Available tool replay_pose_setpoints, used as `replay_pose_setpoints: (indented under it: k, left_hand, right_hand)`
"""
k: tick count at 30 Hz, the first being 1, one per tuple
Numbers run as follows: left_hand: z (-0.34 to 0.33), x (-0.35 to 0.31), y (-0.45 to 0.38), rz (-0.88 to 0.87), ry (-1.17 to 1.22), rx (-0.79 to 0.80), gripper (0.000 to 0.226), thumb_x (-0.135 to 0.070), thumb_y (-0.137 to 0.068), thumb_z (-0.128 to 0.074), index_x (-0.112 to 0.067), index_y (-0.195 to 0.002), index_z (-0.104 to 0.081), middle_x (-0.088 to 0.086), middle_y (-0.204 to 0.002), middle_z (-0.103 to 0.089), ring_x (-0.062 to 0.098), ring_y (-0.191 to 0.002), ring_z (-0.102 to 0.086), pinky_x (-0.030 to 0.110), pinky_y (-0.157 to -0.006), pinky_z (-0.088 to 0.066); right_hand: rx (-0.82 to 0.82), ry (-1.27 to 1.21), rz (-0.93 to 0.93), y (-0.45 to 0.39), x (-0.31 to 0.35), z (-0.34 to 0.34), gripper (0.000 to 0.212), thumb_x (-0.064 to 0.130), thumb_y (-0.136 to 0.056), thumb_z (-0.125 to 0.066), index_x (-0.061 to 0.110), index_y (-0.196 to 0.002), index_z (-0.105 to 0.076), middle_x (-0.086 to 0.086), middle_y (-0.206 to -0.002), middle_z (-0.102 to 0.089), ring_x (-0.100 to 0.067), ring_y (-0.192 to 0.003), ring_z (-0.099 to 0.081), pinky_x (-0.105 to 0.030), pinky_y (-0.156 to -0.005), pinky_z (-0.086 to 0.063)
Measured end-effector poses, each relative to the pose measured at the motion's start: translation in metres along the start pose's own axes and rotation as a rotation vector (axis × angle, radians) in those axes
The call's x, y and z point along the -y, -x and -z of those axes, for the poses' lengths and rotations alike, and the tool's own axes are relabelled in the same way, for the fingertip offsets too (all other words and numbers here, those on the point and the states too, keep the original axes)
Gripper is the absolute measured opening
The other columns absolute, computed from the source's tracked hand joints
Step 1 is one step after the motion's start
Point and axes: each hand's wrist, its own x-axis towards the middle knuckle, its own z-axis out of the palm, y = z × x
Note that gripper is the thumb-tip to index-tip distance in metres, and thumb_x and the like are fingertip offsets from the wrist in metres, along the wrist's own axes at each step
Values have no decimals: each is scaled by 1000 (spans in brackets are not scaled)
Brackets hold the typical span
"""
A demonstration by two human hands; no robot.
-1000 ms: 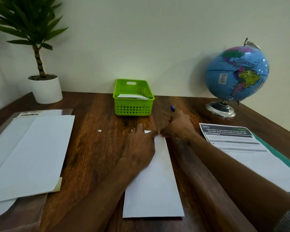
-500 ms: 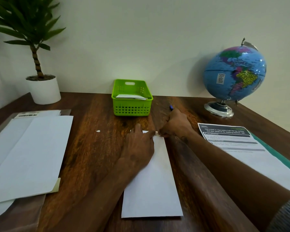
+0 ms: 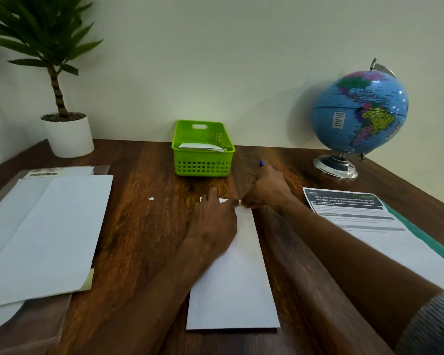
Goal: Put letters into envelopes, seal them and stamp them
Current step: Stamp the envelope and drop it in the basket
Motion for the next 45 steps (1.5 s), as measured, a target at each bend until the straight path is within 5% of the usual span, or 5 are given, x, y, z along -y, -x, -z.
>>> replay_pose_setpoints:
  k: [8,17,22,36,45]
  left_hand:
    - [1,-1,1,-3,-16,-17,37,-38,-105,-38,-34,-138,-54,9,-129,-44,27,-111,-53,41,-94,-44]
    - [-3,3,2,-28,3,-29,40,-36,-103,-40,-38,-143,-45,8,-125,-44,27,-107,-54,40,-90,-45]
    - [-5,3,0,-48,-54,-22,39,-35,-102,-40,-36,-138,-54,8,-120,-46,27,-103,-53,40,-90,-43]
    - [42,43,8,204,-20,-130,33,-30,-104,-40,-13,-121,-62,17,-125,-58,32,-119,-50,45,-100,-42]
    - [115,17,85,495,987,312,61,-54,-94,-59,-26,-147,-47,5,-147,-52,26,-135,-49,48,-111,-44]
  right_hand:
    - [-15,31,14,4,-3,-6,55,16,-77,-88,3,-124,-62,-21,-119,-69,-38,-111,-68,-47,-95,-59]
    - [-144,122,257,26,-32,-32,21,9,-99,-64,11,-115,-77,-9,-114,-75,-15,-88,-62,-14,-62,-40]
    - [-71,472,315,40,-48,-39,45,22,-99,-53,21,-144,-59,-15,-151,-41,-39,-143,-31,-53,-114,-38]
    - [-64,84,371,116,-66,-29,65,71,-97,-45,18,-134,-57,-11,-142,-57,-23,-121,-51,-38,-94,-41]
    - [272,302,579,180,-78,-3,97,97,-71,-49,55,-155,-26,22,-166,-24,-7,-151,-28,-40,-121,-35]
